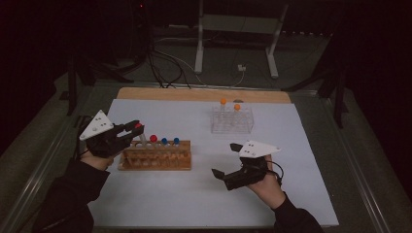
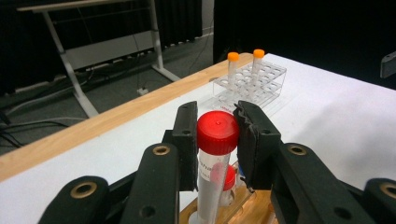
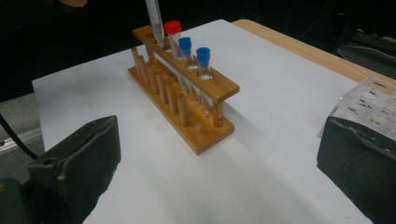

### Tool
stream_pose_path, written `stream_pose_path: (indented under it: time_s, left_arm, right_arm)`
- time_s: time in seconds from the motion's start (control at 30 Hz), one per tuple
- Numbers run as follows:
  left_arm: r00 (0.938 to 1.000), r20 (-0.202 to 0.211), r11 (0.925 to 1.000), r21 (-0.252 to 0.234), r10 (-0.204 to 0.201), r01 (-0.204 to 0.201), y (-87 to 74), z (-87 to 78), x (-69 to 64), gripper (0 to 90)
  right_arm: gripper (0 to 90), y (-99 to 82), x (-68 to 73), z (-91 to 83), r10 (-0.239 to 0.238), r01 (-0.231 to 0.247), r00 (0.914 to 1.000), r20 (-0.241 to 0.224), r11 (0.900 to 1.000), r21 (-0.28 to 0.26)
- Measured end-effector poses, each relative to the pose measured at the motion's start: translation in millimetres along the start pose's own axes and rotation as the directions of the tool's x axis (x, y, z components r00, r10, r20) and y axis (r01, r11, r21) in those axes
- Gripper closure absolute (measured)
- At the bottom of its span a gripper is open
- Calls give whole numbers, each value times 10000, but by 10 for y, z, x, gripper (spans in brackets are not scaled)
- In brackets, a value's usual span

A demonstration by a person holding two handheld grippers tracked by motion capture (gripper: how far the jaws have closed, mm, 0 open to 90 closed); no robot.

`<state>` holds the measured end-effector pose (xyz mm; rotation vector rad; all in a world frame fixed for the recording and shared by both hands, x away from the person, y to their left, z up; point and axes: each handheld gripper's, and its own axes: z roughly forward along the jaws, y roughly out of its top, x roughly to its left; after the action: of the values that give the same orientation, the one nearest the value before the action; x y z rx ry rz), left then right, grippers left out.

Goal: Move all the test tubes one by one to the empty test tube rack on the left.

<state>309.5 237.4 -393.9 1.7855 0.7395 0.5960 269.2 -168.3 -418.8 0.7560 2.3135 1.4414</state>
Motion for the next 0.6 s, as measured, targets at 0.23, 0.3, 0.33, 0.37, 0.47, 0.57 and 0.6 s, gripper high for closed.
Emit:
stream_pose_path:
  time_s: [0.23,0.3,0.33,0.37,0.47,0.57,0.6]
  left_arm:
    - [10000,-46,9994,355,-47,49,-143,118,25,717]
    - [9999,-13,9989,452,-132,132,-188,149,30,717]
    - [9999,-23,9985,528,-111,112,-211,164,29,717]
    - [9999,-23,9982,592,-116,117,-233,177,30,717]
    - [9998,3,9969,768,-174,173,-300,209,28,716]
    - [9998,-4,9955,933,-180,180,-353,232,25,717]
    - [9998,8,9951,968,-188,187,-367,237,26,716]
  right_arm:
    - [0,-6,-3,0,11,-11,10000,-26,10000,26]
    - [0,-9,-7,1,-27,27,10000,-43,10000,68]
    - [0,-10,-8,0,-19,20,10000,-49,10000,55]
    - [0,-10,-11,0,-3,3,10000,-76,10000,50]
    - [0,-9,-17,-6,19,-19,10000,-57,10000,54]
    - [0,-7,-26,-16,55,-55,10000,-49,10000,3]
    - [0,-5,-29,-20,70,-70,10000,-54,10000,-11]
